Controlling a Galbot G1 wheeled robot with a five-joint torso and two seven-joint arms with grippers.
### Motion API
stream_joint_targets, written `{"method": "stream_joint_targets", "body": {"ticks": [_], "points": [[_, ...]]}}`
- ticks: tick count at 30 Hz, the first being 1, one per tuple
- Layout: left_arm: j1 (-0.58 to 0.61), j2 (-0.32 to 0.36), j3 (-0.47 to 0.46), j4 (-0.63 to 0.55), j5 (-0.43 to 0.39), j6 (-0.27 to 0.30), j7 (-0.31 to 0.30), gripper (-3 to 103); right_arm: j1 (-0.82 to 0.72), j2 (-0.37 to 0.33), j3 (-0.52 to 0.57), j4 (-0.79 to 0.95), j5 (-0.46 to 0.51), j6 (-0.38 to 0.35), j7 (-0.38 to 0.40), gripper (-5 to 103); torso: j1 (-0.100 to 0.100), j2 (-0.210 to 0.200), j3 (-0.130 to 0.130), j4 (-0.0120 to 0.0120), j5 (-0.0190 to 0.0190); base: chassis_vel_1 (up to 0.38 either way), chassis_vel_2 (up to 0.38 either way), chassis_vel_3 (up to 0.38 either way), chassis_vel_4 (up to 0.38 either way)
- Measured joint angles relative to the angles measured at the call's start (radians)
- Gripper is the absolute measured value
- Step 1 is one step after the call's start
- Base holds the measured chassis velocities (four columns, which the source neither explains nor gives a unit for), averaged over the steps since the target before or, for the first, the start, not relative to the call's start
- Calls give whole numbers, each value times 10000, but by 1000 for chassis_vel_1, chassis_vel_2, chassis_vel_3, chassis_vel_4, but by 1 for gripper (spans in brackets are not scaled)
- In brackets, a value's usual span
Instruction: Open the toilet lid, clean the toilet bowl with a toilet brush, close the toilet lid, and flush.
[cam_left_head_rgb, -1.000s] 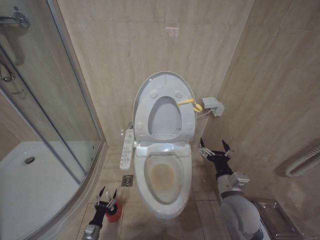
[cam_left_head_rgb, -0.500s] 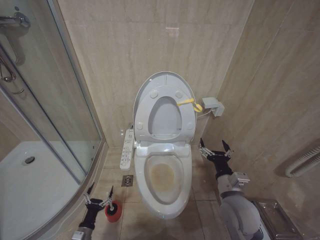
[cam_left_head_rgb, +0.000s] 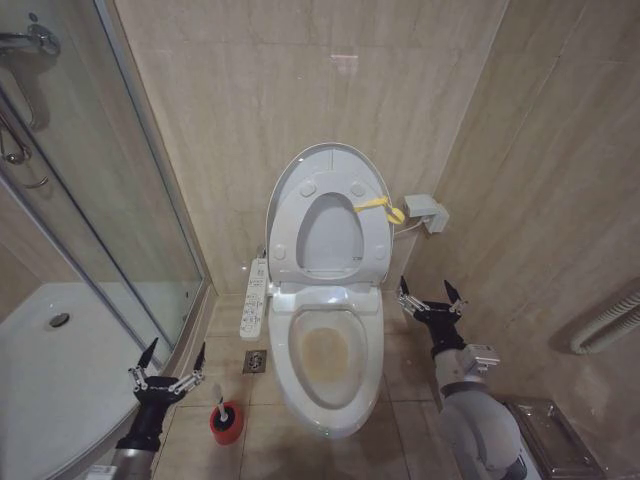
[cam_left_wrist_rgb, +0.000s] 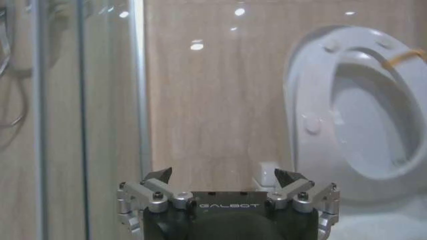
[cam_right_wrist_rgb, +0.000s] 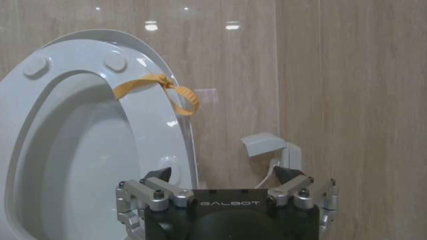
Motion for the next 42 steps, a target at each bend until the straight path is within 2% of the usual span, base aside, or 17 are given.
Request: {"method": "stream_joint_targets", "body": {"ticks": [1, 3, 5, 10, 14, 16, 19, 22, 29, 42], "points": [[75, -1, -109, -243, -277, 294, -30, 100, 0, 0, 0, 0, 0, 0, -1, 100, 0, 0, 0, 3, 2, 0, 0, 0, 0], [101, -3, -183, -364, -424, 441, -41, 100, 0, 0, 0, 0, 0, 0, 0, 100, 0, 0, 0, 3, 2, 0, 0, 0, 0], [112, -64, -557, -816, -860, 968, -41, 100, 0, 0, 0, 0, 0, 0, -1, 100, 0, 0, 0, 0, 1, 0, 0, 0, 0], [239, -281, -878, -1437, -1231, 1461, -34, 100, 0, 0, 0, 0, 0, 0, 0, 100, 0, 0, 0, 1, 1, 0, 0, 0, 0], [482, -495, -933, -1918, -1157, 1827, -107, 100, 0, 0, 0, 0, 0, 0, 0, 100, 0, 0, 0, 3, 1, 0, 0, 0, 0], [503, -543, -941, -1994, -1016, 1858, -174, 100, 0, 0, 0, 1, 0, 0, 0, 100, 0, 0, 0, 2, 1, 0, 0, 0, 0], [562, -684, -1016, -2112, -227, 1965, -487, 100, 0, 0, 0, 0, 0, 0, 0, 100, 0, 0, 0, 1, 1, 0, 0, 0, 0], [633, -719, -1026, -2187, -2, 2157, -662, 100, 0, 0, 0, 0, 0, 0, 0, 100, 0, 0, 0, 1, 1, 0, 0, 0, 0], [862, -784, -963, -2571, -107, 2513, -835, 100, 0, 0, 0, 0, 0, 0, 0, 100, 0, 0, 0, 1, 1, 0, 0, 0, 0], [952, -775, -960, -2484, -25, 2203, -643, 100, 0, 0, 0, 0, -1, 0, 0, 100, 0, 0, 0, 1, 1, 0, 0, 0, 0]]}}
